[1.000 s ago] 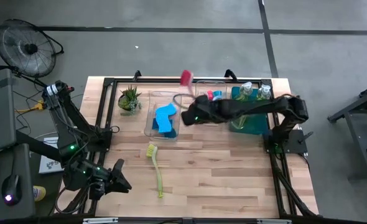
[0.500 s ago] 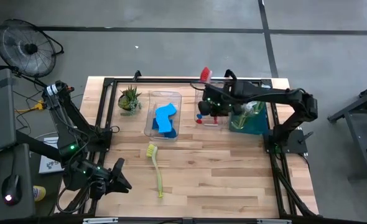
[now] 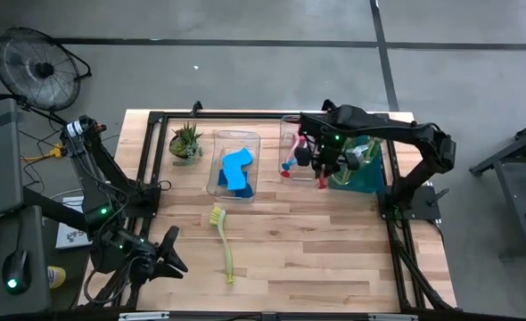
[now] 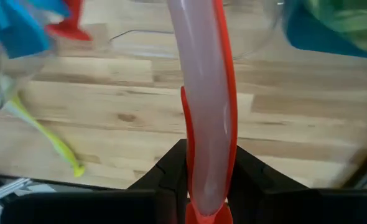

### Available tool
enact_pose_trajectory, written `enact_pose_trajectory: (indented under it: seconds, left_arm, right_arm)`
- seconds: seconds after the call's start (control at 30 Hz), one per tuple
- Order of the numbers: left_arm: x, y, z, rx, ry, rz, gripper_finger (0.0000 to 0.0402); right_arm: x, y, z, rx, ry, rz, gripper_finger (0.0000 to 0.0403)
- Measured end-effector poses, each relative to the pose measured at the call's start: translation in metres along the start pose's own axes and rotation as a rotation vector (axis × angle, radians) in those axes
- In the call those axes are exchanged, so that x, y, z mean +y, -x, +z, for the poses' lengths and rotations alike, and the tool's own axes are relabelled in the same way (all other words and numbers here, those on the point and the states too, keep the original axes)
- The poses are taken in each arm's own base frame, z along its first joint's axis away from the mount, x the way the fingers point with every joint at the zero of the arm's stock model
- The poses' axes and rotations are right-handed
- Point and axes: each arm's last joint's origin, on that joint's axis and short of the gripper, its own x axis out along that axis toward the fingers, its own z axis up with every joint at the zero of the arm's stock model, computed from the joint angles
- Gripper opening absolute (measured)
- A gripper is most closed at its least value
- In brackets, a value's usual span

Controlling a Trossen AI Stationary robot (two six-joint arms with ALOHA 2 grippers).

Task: Pick & Place Kitchen Sink Supplies
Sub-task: Put the red dishwashing brush into the right transparent bin

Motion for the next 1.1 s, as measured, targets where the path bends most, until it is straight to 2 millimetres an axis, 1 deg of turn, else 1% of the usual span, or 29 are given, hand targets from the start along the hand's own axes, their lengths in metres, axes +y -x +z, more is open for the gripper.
enact_pose_trajectory:
  seconds: [0.07,0.2,0.37,0.43,0.53,0.63,0.83,1.1]
  left_arm:
    - [0.000,0.000,0.000,0.000,0.029,0.000,0.0095]
    - [0.000,0.000,0.000,0.000,0.056,0.000,0.0095]
    - [0.000,0.000,0.000,0.001,0.053,0.005,0.0095]
    - [0.001,0.000,0.000,0.005,0.052,0.018,0.0095]
    - [0.001,0.000,0.000,0.007,0.051,0.023,0.0095]
    - [0.001,0.000,0.000,0.007,0.051,0.023,0.0095]
    - [0.001,0.000,-0.001,0.009,0.042,0.027,0.0095]
    - [0.001,0.000,-0.001,0.012,0.048,0.025,0.0095]
  right_arm:
    - [0.000,-0.002,0.004,0.031,-0.022,-0.011,0.0069]
    - [0.003,-0.013,0.015,0.134,-0.041,-0.032,0.0069]
    - [0.008,-0.029,0.035,0.220,-0.066,-0.061,0.0069]
    - [0.010,-0.034,0.043,0.232,-0.035,-0.055,0.0069]
    - [0.010,-0.038,0.051,0.220,-0.011,-0.047,0.0069]
    - [0.009,-0.033,0.053,0.197,-0.019,-0.033,0.0070]
    - [0.015,-0.035,0.058,0.137,0.012,0.011,0.0085]
    - [0.022,-0.034,0.063,0.073,0.044,0.080,0.0079]
